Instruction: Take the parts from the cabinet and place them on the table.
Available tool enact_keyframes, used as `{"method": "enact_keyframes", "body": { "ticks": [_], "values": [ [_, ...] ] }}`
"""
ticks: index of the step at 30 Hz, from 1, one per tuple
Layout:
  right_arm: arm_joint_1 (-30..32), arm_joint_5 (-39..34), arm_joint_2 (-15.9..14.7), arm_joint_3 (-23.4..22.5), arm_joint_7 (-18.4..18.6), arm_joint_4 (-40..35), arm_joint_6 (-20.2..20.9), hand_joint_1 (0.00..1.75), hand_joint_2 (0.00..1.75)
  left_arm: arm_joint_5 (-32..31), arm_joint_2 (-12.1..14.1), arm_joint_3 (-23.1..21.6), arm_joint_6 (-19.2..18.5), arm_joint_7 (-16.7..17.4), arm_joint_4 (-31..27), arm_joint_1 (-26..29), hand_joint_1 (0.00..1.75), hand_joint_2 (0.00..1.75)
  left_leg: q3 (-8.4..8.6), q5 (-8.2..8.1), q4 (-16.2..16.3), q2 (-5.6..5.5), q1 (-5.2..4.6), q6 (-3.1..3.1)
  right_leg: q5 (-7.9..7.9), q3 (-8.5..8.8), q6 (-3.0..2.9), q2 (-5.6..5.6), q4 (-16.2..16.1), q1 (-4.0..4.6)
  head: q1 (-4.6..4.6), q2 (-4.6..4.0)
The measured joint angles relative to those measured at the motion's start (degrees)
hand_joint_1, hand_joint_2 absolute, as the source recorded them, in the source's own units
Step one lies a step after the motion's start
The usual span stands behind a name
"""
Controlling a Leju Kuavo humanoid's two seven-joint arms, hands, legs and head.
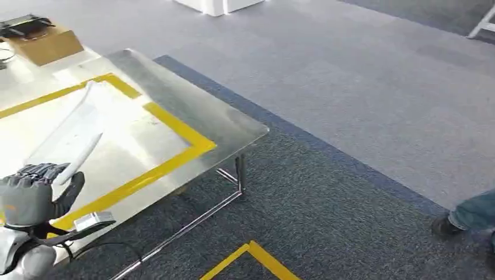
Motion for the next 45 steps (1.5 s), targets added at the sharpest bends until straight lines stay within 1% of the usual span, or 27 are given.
{"method": "enact_keyframes", "body": {
  "ticks": [2, 3, 5, 6, 7, 8, 11, 12, 13, 14, 16, 18, 21, 22, 23, 27, 29, 30, 32, 33, 34, 36, 37, 38, 42, 44, 45],
  "values": [
    [0.05, 0.00, 0.00, 0.00, 0.02, 0.00, 0.00, 0.00, 0.00, 0.00, -0.07, -0.02, 0.00, 0.00, 0.00, 0.11, 1.75, 1.75, 0.04, -0.02, 0.04, -1.67, -0.03, 0.03, -1.19, -4.09, 0.07, 0.24, 6.24, 0.00, 0.00, 0.00],
    [0.01, 0.00, -0.02, 0.02, 0.09, 0.00, 0.00, 0.00, 0.00, 0.00, -0.11, -0.02, 0.00, 0.00, 0.02, 0.11, 1.75, 1.75, 0.14, -0.04, 0.05, -2.59, -0.02, 0.01, 0.62, -4.16, 0.05, 0.25, 5.12, -0.01, -0.13, 0.00],
    [-0.04, 0.13, -0.02, 0.02, 0.28, 0.02, 0.00, 0.00, 0.00, 0.00, -0.13, -0.09, 0.00, 0.17, 0.02, 0.09, 1.75, 1.75, 0.37, -0.17, 0.17, -4.44, 0.09, -0.19, 6.88, -0.66, -0.09, 0.94, -4.08, -0.21, -0.09, 0.00],
    [-0.05, 0.18, -0.04, 0.02, 0.31, 0.02, 0.02, 0.00, 0.00, -0.02, -0.15, -0.09, 0.00, 0.24, 0.02, 0.07, 1.75, 1.75, 0.42, -0.31, 0.34, -5.25, 0.17, -0.41, 9.52, 1.66, -0.15, 2.74, -9.65, -0.47, -0.02, 0.00],
    [-0.12, 0.26, -0.07, 0.02, 0.37, 0.02, 0.04, 0.00, 0.00, -0.02, -0.20, -0.07, 0.00, 0.33, 0.02, 0.09, 1.75, 1.75, 0.13, -0.31, 0.42, -5.78, 0.19, -0.70, 8.36, 2.36, -0.18, 6.57, -10.95, -0.90, -0.09, 0.00],
    [-0.13, 0.28, -0.07, 0.02, 0.39, 0.02, 0.04, 0.00, 0.00, 0.02, -0.13, -0.11, -0.02, 0.39, 0.07, -0.21, 1.75, 1.75, -0.32, -0.35, 0.95, -6.50, 0.15, -1.06, 8.48, 2.89, -0.25, 7.08, -12.04, -1.06, -0.20, 0.00],
    [-0.17, 0.33, -0.07, 0.07, 0.37, 0.04, 0.04, 0.00, 0.00, 0.37, 0.07, -0.35, -0.02, 0.72, 0.15, -0.04, 1.75, 1.75, -0.77, 0.33, 0.22, -8.64, 0.74, -2.32, 8.69, 3.15, -1.07, 5.07, -11.86, -0.56, -0.09, 0.00],
    [-0.23, 0.46, 0.02, 0.09, 0.33, 0.02, 0.04, 0.00, 0.00, 0.37, 0.29, -0.46, -0.02, 0.85, 0.17, -0.03, 1.75, 1.75, -0.87, 0.04, 0.52, -8.53, 0.76, -2.51, 8.99, 3.51, -1.57, 3.96, -12.54, -1.14, -0.15, 0.00],
    [-0.25, 0.50, 0.02, 0.11, 0.31, 0.04, 0.04, 0.00, 0.00, 0.37, 0.35, -0.50, -0.02, 0.96, 0.20, -0.14, 1.75, 1.75, -1.34, -0.91, 1.85, -4.37, 0.23, -2.83, 8.95, 3.88, -1.88, 3.20, -12.85, -0.99, -0.45, 0.00],
    [-0.15, 0.57, 0.02, 0.15, 0.31, 0.04, 0.04, 0.00, 0.00, 0.37, 0.53, -0.57, -0.02, 1.05, 0.24, -0.56, 1.75, 1.75, -3.00, -3.00, 5.36, -2.06, 0.24, -3.18, 8.87, 4.07, -2.24, 2.17, -12.92, -0.88, -0.83, 0.00],
    [-0.04, 0.63, 0.02, 0.15, 0.48, 0.04, 0.04, 0.00, 0.00, 0.26, 0.55, -0.90, -0.04, 1.48, 0.33, -0.84, 1.75, 1.75, -7.58, -7.14, 14.90, -0.79, 0.63, -3.61, 8.56, 4.18, -2.61, 0.17, -12.91, -0.71, -0.81, 0.00],
    [-0.02, 0.68, 0.02, 0.17, 0.81, 0.05, 0.04, 0.00, 0.00, 0.15, 0.74, -1.18, -0.07, 1.92, 0.55, -0.83, 1.75, 1.75, -9.38, -7.08, 18.31, -0.68, 0.89, -3.98, 8.26, 4.39, -2.55, -1.68, -12.88, -0.71, -0.83, 0.00],
    [-0.07, 0.79, 0.04, 0.20, 0.87, 0.04, 0.04, 0.00, 0.00, 0.00, 1.23, -1.47, -0.04, 2.08, 0.68, -0.88, 1.75, 1.75, -2.93, 0.05, 5.84, 1.25, 0.90, -3.68, 7.49, 5.49, -2.10, -3.87, -12.88, -0.70, -0.83, 0.00],
    [-0.05, 0.79, 0.04, 0.22, 0.87, 0.04, 0.04, 0.00, 0.00, 0.00, 1.33, -1.51, -0.04, 2.08, 0.68, -0.94, 1.75, 1.75, -0.87, 1.10, 1.68, 4.25, 0.60, -3.30, 7.19, 5.83, -1.81, -4.39, -12.89, -0.53, -0.81, 0.00],
    [-0.07, 0.79, 0.04, 0.22, 0.87, 0.04, 0.04, 0.00, 0.00, 0.00, 1.38, -1.60, -0.04, 2.08, 0.72, -1.24, 1.75, 1.75, -0.28, 0.16, 0.57, 6.02, -0.36, -3.00, 6.73, 5.83, -1.30, -4.99, -12.61, -0.01, -0.92, 0.00],
    [-0.21, 0.81, 0.02, 0.28, 0.94, 0.07, 0.04, 0.00, 0.00, 0.00, 1.64, -1.68, -0.04, 2.08, 0.81, -1.19, 1.75, 1.75, -0.50, 0.14, 0.23, 2.71, 0.05, -1.44, 5.87, 6.72, -0.09, -8.00, -13.01, 0.06, -0.74, 0.00],
    [-0.25, 1.01, 0.02, 0.42, 0.85, 0.07, 0.04, 0.00, 0.00, 0.00, 1.75, -1.68, -0.02, 2.12, 0.81, -1.49, 1.75, 1.75, -0.21, 0.20, -0.02, 1.57, 0.36, -0.70, 3.35, 4.95, 0.33, -2.38, -9.01, -0.27, -0.24, 0.00],
    [-0.23, 0.98, 0.02, 0.48, 0.92, 0.07, 0.04, 0.00, 0.00, 0.00, 1.71, -1.71, -0.02, 2.16, 0.81, -1.56, 1.75, 1.75, -0.29, 0.22, 0.00, 0.71, 0.40, -0.49, 0.99, 2.18, 0.48, -0.65, -3.65, -0.31, 0.07, 0.00],
    [-0.06, 1.01, 0.00, 0.61, 0.98, 0.07, 0.09, 0.00, 0.00, -0.02, 1.64, -1.75, -0.02, 2.16, 0.87, -1.51, 1.75, 1.75, -0.31, 0.14, 0.02, -0.87, 0.38, -0.35, -1.60, -2.98, 0.58, 0.21, 5.08, -0.26, 0.02, 0.00],
    [-0.08, 1.05, 0.00, 0.63, 1.03, 0.07, 0.13, 0.00, 0.00, -0.02, 1.64, -1.79, -0.04, 2.19, 0.94, -1.51, 1.75, 1.75, -0.24, 0.12, 0.03, -1.67, 0.37, -0.34, -0.96, -4.12, 0.58, 0.25, 6.04, -0.25, 0.11, 0.00],
    [-0.11, 1.14, 0.00, 0.65, 1.03, 0.07, 0.15, 0.00, 0.00, -0.02, 1.64, -1.82, -0.02, 2.29, 1.01, -1.52, 1.75, 1.75, -0.14, 0.11, 0.04, -2.45, 0.38, -0.35, 0.99, -3.98, 0.47, 0.28, 4.44, -0.25, 0.04, 0.00],
    [-0.16, 1.20, 0.00, 0.79, 1.03, 0.07, 0.31, 0.00, 0.00, -0.18, 1.71, -1.88, -0.04, 2.49, 1.09, -1.59, 1.75, 1.75, 0.17, -0.04, 0.06, -4.17, 0.42, -0.56, 7.23, -0.45, 0.15, 1.08, -4.99, -0.37, 0.13, 0.00],
    [-0.16, 1.25, -0.02, 0.87, 1.03, 0.07, 0.37, 0.00, 0.00, -0.20, 1.73, -1.90, -0.04, 2.60, 1.11, -1.64, 1.75, 1.75, 0.17, -0.15, 0.14, -4.84, 0.49, -0.74, 9.55, 1.47, -0.05, 3.66, -9.89, -0.66, 0.15, 0.00],
    [-0.17, 1.38, -0.07, 0.98, 1.03, 0.09, 0.44, 0.00, 0.00, -0.22, 1.77, -1.92, -0.04, 2.73, 1.14, -1.83, 1.75, 1.75, -0.15, -0.33, 0.57, -5.52, 0.09, -1.12, 8.72, 2.15, -0.38, 6.01, -11.55, -1.02, 0.04, 0.00],
    [-0.38, 1.51, -0.07, 1.14, 1.07, 0.09, 0.59, 0.00, 0.00, -0.33, 2.40, -2.32, -0.04, 3.04, 1.27, -2.04, 1.75, 1.75, -0.79, 0.32, 0.06, -7.99, 0.65, -2.73, 8.86, 3.18, -1.55, 3.71, -12.36, -0.87, 0.02, 0.00],
    [-0.37, 1.62, 0.02, 1.16, 1.03, 0.11, 0.63, 0.00, 0.00, -0.33, 2.76, -2.64, -0.04, 3.08, 1.29, -2.43, 1.75, 1.75, -1.86, -1.80, 3.03, -2.73, 0.31, -3.16, 8.95, 3.78, -2.27, 2.00, -12.91, -1.02, -0.72, 0.00],
    [-0.31, 1.64, 0.02, 1.16, 1.03, 0.11, 0.63, 0.00, 0.00, -0.33, 2.75, -2.82, -0.04, 3.08, 1.31, -2.80, 1.75, 1.75, -3.68, -3.89, 6.95, -1.51, 0.43, -3.47, 8.87, 3.85, -2.40, 1.17, -12.90, -0.92, -0.72, 0.00]
  ]
}}
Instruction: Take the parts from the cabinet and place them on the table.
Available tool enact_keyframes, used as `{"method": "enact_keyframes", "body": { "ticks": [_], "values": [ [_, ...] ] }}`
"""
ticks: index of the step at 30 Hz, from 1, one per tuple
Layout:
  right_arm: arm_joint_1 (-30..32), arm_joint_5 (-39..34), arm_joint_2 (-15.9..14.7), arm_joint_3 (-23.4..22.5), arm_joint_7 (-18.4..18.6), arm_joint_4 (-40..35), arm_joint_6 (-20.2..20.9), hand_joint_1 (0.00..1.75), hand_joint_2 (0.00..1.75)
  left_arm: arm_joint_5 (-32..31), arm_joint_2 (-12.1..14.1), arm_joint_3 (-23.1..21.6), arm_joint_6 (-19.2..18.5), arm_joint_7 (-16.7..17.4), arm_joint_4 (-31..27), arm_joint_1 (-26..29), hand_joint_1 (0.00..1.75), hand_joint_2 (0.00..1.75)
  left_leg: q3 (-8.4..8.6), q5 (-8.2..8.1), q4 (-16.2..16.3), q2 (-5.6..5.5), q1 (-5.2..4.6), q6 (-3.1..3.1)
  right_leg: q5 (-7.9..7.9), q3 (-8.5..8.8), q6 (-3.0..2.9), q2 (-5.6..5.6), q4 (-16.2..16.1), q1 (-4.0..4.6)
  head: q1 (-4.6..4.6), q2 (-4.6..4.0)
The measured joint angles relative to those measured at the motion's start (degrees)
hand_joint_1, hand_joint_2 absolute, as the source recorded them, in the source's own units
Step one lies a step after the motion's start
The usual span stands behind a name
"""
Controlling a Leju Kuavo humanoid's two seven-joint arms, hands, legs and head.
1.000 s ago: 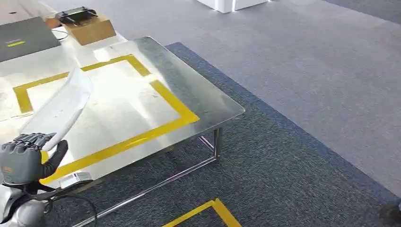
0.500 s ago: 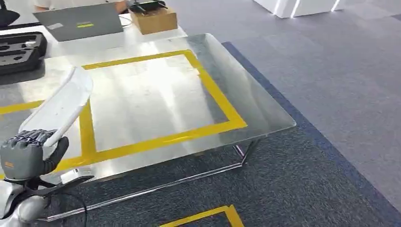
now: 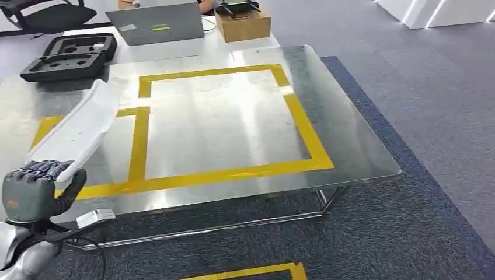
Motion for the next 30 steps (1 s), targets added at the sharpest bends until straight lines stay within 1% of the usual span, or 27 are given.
{"method": "enact_keyframes", "body": {
  "ticks": [1, 2, 3, 4, 5, 6, 7, 8, 9, 10, 12, 13, 14, 15, 16, 17, 18, 19, 20, 21, 22, 23, 24, 25, 26, 29, 30],
  "values": [
    [0.04, 0.02, 0.00, 0.00, 0.02, 0.00, 0.00, 0.00, 0.00, 0.00, 0.00, -0.15, 0.00, 0.07, 0.11, -0.17, 1.75, 1.75, -2.34, -2.17, 4.90, 0.60, 0.20, -0.22, -0.16, 0.07, -0.18, -0.90, 0.02, 0.10, 0.02, 0.00],
    [0.08, 0.09, 0.00, 0.00, 0.11, 0.00, 0.00, 0.00, 0.00, 0.02, 0.07, -0.31, 0.00, 0.26, 0.24, -0.16, 1.75, 1.75, -4.28, -3.57, 8.90, 0.76, 0.32, -0.37, -0.29, 0.10, -0.25, -1.71, 0.03, 0.14, 0.02, 0.00],
    [0.10, 0.11, 0.00, 0.02, 0.20, 0.00, 0.00, 0.00, 0.00, 0.02, 0.18, -0.55, -0.02, 0.55, 0.39, -0.16, 1.75, 1.75, -5.27, -3.72, 10.81, 0.78, 0.41, -0.49, -0.42, 0.16, -0.23, -2.49, 0.05, 0.16, 0.00, 0.00],
    [0.12, 0.13, 0.00, 0.04, 0.26, 0.00, 0.00, 0.00, 0.00, 0.02, 0.28, -0.83, -0.02, 0.90, 0.55, -0.17, 1.75, 1.75, -4.76, -2.47, 9.86, 0.85, 0.48, -0.56, -0.59, 0.34, -0.18, -3.33, 0.06, 0.17, -0.02, 0.00],
    [0.10, 0.15, 0.00, 0.07, 0.26, 0.00, 0.00, 0.00, 0.00, 0.07, 0.48, -1.07, -0.02, 1.07, 0.63, -0.20, 1.75, 1.75, -3.03, -0.12, 6.40, 1.09, 0.51, -0.53, -0.79, 0.59, -0.06, -4.08, 0.06, 0.17, 0.00, 0.00],
    [0.08, 0.15, 0.00, 0.11, 0.26, 0.00, 0.00, 0.00, 0.00, 0.07, 0.70, -1.25, -0.02, 1.14, 0.68, -0.25, 1.75, 1.75, -0.52, 2.47, 1.54, 1.71, 0.49, -0.38, -1.03, 0.96, 0.11, -4.70, 0.06, 0.18, -0.02, 0.00],
    [0.09, 0.17, 0.00, 0.18, 0.26, 0.00, 0.00, 0.00, 0.00, 0.07, 0.83, -1.40, -0.02, 1.20, 0.68, -0.38, 1.75, 1.75, 2.28, 4.86, -3.82, 3.90, 0.35, -0.10, -1.35, 1.40, 0.33, -5.33, 0.06, 0.27, -0.02, 0.00],
    [0.09, 0.20, 0.00, 0.28, 0.26, 0.02, 0.00, 0.00, 0.00, 0.07, 0.90, -1.55, -0.02, 1.22, 0.72, -0.65, 1.75, 1.75, 3.46, 4.01, -5.85, 7.35, -0.42, 0.08, -1.62, 1.56, 0.67, -5.80, 0.08, 0.66, -0.02, 0.00],
    [0.07, 0.24, 0.00, 0.35, 0.26, 0.02, 0.00, 0.00, 0.00, 0.07, 0.92, -1.73, -0.02, 1.31, 0.74, -1.04, 1.75, 1.75, 3.32, 3.96, -6.62, 7.00, -0.60, 0.78, -1.92, 1.52, 1.07, -6.37, 0.33, 0.99, -0.15, 0.00],
    [0.09, 0.30, 0.00, 0.39, 0.26, 0.02, 0.00, 0.00, 0.00, 0.09, 0.96, -1.86, 0.00, 1.31, 0.76, -1.01, 1.75, 1.75, 3.04, 3.89, -6.52, 6.44, -0.61, 1.02, -2.04, 1.68, 1.25, -7.15, 0.17, 1.15, 0.15, 0.00],
    [-0.02, 0.37, 0.00, 0.46, 0.28, 0.02, 0.00, 0.00, 0.00, 0.13, 1.35, -2.12, 0.00, 1.62, 0.85, -0.96, 1.75, 1.75, 2.88, 3.86, -6.56, 4.77, -0.58, 1.61, -2.37, 2.24, 1.84, -8.81, -0.17, 1.15, 0.07, 0.00],
    [-0.08, 0.42, -0.02, 0.50, 0.26, 0.02, 0.02, 0.00, 0.00, 0.15, 1.44, -2.30, 0.00, 1.90, 0.87, -0.98, 1.75, 1.75, 3.14, 4.11, -6.94, 4.18, -0.07, 2.13, -2.95, 1.66, 2.37, -7.61, 0.17, 0.78, 0.07, 0.00],
    [-0.13, 0.48, -0.02, 0.55, 0.13, 0.02, 0.15, 0.00, 0.00, 0.15, 1.62, -2.38, 0.02, 2.10, 0.87, -1.29, 1.75, 1.75, 3.17, 4.11, -6.93, 3.74, -0.06, 2.40, -4.07, 1.16, 2.56, -4.26, 1.93, 0.65, 0.37, 0.00],
    [-0.16, 0.39, -0.04, 0.55, -0.02, 0.02, 0.35, 0.00, 0.00, 0.15, 1.66, -2.78, 0.00, 2.30, 0.90, -1.65, 1.75, 1.75, 3.09, 4.11, -6.92, 3.36, -0.03, 2.86, -6.00, -0.62, 2.63, -2.30, 5.68, 0.61, 0.53, 0.00],
    [-0.13, 0.09, -0.09, 0.55, -0.02, 0.02, 0.70, 0.00, 0.00, 0.17, 1.68, -3.06, 0.00, 2.45, 0.92, -1.78, 1.75, 1.75, 3.08, 4.09, -6.92, 2.68, -0.03, 2.96, -8.33, -3.43, 2.70, -1.34, 11.13, 0.63, 0.65, 0.00],
    [-0.08, 0.00, -0.11, 0.55, -0.02, 0.02, 1.00, 0.00, 0.00, 0.17, 1.68, -3.24, 0.00, 2.49, 1.01, -1.82, 1.75, 1.75, 3.09, 4.01, -6.89, 2.28, -0.08, 3.09, -9.83, -6.03, 2.72, -1.01, 15.63, 0.67, 0.63, 0.00],
    [-0.05, 0.00, -0.13, 0.55, -0.02, 0.02, 1.40, 0.00, 0.00, 0.17, 1.81, -3.56, -0.02, 2.60, 1.20, -1.97, 1.75, 1.75, 3.12, 3.97, -6.88, 1.87, -0.15, 3.14, -10.11, -8.13, 2.70, -0.94, 18.62, 0.70, 0.68, 0.00],
    [-0.08, 0.00, -0.13, 0.55, -0.02, 0.02, 1.60, 0.00, 0.00, 0.17, 1.88, -3.98, -0.02, 2.67, 1.38, -2.14, 1.75, 1.75, 3.21, 3.95, -6.87, 1.48, -0.18, 3.13, -8.92, -8.68, 2.62, -0.93, 18.41, 0.71, 0.61, 0.00],
    [-0.13, 0.02, -0.13, 0.55, 0.00, 0.02, 1.79, 0.00, 0.00, 0.15, 2.01, -4.31, -0.02, 2.69, 1.48, -2.41, 1.75, 1.75, 3.31, 3.90, -6.85, 1.14, -0.19, 3.09, -6.57, -8.08, 2.48, -0.93, 15.86, 0.71, 0.68, 0.00],
    [-0.18, 0.02, -0.15, 0.55, 0.00, 0.02, 1.88, 0.00, 0.00, 0.15, 2.08, -4.53, -0.02, 2.73, 1.55, -2.73, 1.75, 1.75, 3.50, 3.79, -6.82, 0.84, -0.19, 2.97, -3.39, -6.22, 2.28, -0.92, 11.07, 0.71, 0.66, 0.00],
    [-0.24, 0.02, -0.17, 0.55, 0.00, 0.02, 1.99, 0.00, 0.00, 0.15, 2.16, -4.74, -0.02, 2.73, 1.64, -3.05, 1.75, 1.75, 3.77, 3.64, -6.82, 0.62, -0.19, 2.78, -0.38, -3.79, 1.94, -0.87, 5.45, 0.71, 0.68, 0.00],
    [-0.32, 0.02, -0.20, 0.55, 0.00, 0.02, 2.03, 0.00, 0.00, 0.15, 2.27, -4.90, -0.02, 2.73, 1.75, -3.37, 1.75, 1.75, 3.85, 3.50, -6.81, 0.54, -0.19, 2.56, 0.41, -2.41, 1.59, -0.62, 1.85, 0.73, 0.68, 0.00],
    [-0.47, 0.00, -0.22, 0.55, -0.02, 0.02, 2.14, 0.00, 0.00, 0.15, 2.43, -5.09, -0.02, 2.73, 1.84, -3.82, 1.75, 1.75, 3.61, 3.32, -6.41, 0.40, -0.59, 2.24, 0.01, -1.52, 1.41, -0.48, 0.77, 0.75, 0.57, 0.00],
    [-0.49, -0.02, -0.22, 0.57, 0.00, 0.02, 2.14, 0.00, 0.00, 0.15, 2.66, -5.40, -0.02, 2.78, 1.97, -4.11, 1.75, 1.75, 3.53, 3.46, -6.54, 0.32, -0.51, 2.00, 0.23, -1.48, 1.25, -0.48, 0.84, 0.76, 0.55, 0.00],
    [-0.45, -0.02, -0.22, 0.57, 0.00, 0.02, 2.16, 0.00, 0.00, 0.13, 2.84, -5.58, -0.02, 2.80, 2.10, -4.23, 1.75, 1.75, 3.52, 3.41, -6.39, 0.33, -0.55, 2.78, 0.45, -1.46, 1.57, -0.46, 0.72, 0.73, 0.55, 0.00],
    [-0.47, -0.07, -0.22, 0.57, 0.00, 0.02, 2.19, 0.00, 0.00, 0.09, 3.21, -6.14, -0.02, 2.82, 2.40, -4.62, 1.75, 1.75, 3.81, 3.54, -6.82, 0.36, -0.53, 2.82, 0.41, -1.42, 1.48, -0.35, 0.72, 0.82, 0.53, 0.00],
    [-0.49, -0.07, -0.22, 0.57, 0.00, 0.02, 2.19, 0.00, 0.00, 0.09, 3.28, -6.27, -0.02, 2.82, 2.51, -4.75, 1.75, 1.75, 3.88, 3.57, -6.93, 0.37, -0.52, 2.79, 0.35, -1.39, 1.27, -0.35, 0.72, 0.85, 0.55, 0.00]
  ]
}}
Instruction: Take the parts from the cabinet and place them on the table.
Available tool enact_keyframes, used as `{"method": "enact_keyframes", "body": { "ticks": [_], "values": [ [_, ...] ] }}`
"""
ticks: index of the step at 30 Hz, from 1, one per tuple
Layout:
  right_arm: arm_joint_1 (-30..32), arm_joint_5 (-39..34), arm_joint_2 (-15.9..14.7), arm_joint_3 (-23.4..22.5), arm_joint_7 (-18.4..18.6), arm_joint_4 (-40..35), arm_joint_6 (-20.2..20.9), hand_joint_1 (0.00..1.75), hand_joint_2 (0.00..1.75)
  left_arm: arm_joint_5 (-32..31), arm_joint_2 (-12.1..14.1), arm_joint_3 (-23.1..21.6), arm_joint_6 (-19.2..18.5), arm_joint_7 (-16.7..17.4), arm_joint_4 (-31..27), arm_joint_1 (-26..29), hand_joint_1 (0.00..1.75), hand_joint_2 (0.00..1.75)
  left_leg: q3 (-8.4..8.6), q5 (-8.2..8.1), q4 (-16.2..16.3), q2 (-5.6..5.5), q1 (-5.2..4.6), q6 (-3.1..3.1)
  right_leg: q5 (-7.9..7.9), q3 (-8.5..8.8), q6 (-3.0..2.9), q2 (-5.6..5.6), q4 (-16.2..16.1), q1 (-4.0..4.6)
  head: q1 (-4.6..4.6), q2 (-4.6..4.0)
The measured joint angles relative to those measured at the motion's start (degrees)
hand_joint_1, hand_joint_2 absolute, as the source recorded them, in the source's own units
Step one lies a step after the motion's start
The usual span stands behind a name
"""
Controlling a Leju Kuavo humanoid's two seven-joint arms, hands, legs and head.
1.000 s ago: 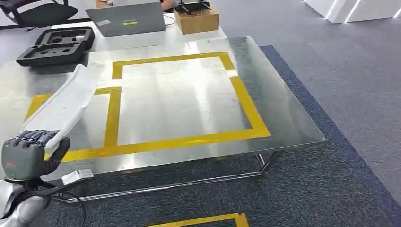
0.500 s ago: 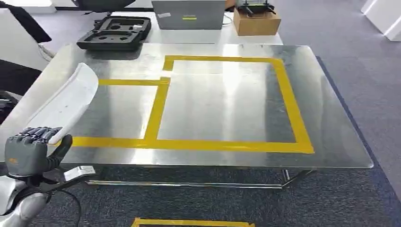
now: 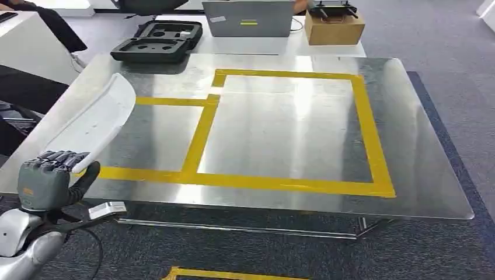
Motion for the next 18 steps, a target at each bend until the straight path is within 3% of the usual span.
{"method": "enact_keyframes", "body": {
  "ticks": [8, 18],
  "values": [
    [-0.10, 0.24, 0.00, 0.15, 0.02, 0.00, 0.26, 0.00, 0.00, -1.40, 0.39, -1.94, -0.72, 0.04, 1.81, -2.60, 1.75, 1.75, 0.07, 0.21, -0.36, -0.01, 0.11, -1.08, -0.10, -0.03, -0.35, -0.04, 0.05, 0.10, 0.02, 0.00],
    [-0.41, 1.49, -0.02, 1.18, 0.52, 0.00, 1.05, 0.00, 0.00, -5.42, 1.25, -8.83, -3.91, 0.72, 9.38, -11.38, 1.75, 1.75, 0.03, 0.21, -0.24, -0.03, 0.00, -1.09, -0.04, 0.08, -0.32, -0.14, -0.02, -0.07, 0.04, 0.00]
  ]
}}
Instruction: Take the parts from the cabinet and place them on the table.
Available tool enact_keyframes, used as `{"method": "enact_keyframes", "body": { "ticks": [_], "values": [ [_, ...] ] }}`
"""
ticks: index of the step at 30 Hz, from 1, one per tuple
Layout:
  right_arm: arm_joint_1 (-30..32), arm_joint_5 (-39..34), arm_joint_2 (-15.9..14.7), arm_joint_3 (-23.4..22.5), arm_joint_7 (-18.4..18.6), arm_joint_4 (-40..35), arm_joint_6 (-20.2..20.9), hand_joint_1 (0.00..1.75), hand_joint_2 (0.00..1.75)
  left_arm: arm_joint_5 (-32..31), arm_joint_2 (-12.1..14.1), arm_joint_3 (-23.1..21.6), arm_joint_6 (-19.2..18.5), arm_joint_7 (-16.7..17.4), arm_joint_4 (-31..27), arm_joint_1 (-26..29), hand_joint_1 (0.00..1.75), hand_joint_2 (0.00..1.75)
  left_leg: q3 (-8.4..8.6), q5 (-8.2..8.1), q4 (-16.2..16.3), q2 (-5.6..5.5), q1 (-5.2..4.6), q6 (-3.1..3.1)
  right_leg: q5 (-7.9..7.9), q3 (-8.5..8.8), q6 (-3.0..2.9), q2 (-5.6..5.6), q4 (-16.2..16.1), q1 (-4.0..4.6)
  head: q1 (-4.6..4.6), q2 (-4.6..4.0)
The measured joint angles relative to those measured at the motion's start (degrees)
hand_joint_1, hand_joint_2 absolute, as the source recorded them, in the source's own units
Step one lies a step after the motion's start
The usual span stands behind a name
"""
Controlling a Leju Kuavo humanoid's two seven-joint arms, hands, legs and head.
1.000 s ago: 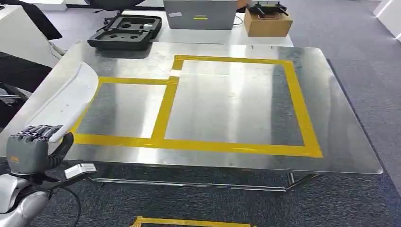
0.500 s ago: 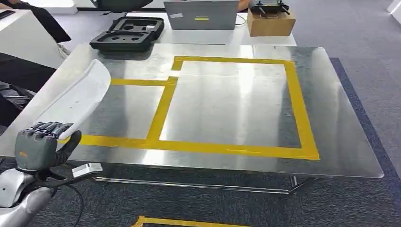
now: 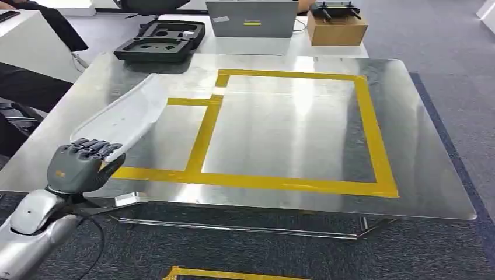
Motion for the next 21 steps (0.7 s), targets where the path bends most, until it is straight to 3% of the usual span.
{"method": "enact_keyframes", "body": {
  "ticks": [5, 9, 15, 21],
  "values": [
    [-0.02, 0.35, -0.44, 0.66, 0.92, -1.07, -0.68, 0.00, 0.00, -2.16, 0.00, -4.76, -2.82, 2.16, 9.07, -7.98, 1.75, 1.75, -0.05, 0.00, 0.09, 0.01, -0.02, 0.01, 0.11, 0.02, 0.12, 0.09, 0.00, -0.02, -0.02, 0.00],
    [0.13, 0.39, -0.74, 0.94, 1.31, -1.85, -1.33, 0.00, 0.00, -2.62, -0.07, -6.75, -3.32, 3.14, 12.91, -10.94, 1.75, 1.75, -0.05, -0.01, 0.14, 0.03, -0.04, 0.02, 0.14, -0.01, 0.17, 0.11, 0.00, -0.03, -0.02, 0.00],
    [0.50, 0.37, -1.51, 1.05, 2.17, -3.89, -3.21, 0.00, 0.00, -3.76, 0.15, -9.83, -7.02, 4.81, 18.84, -16.21, 1.75, 1.75, -0.09, -0.01, 0.14, 0.03, -0.05, 0.03, 0.14, -0.04, 0.17, 0.12, 0.00, -0.02, 0.00, 0.00],
    [0.80, 0.39, -2.25, 1.07, 2.93, -5.73, -4.04, 0.00, 0.00, -6.40, 0.15, -13.70, -14.47, 7.67, 23.69, -19.70, 1.75, 1.75, -0.09, -0.01, 0.14, 0.03, -0.05, 0.02, 0.14, -0.05, 0.17, 0.13, 0.00, -0.02, 0.00, 0.00]
  ]
}}
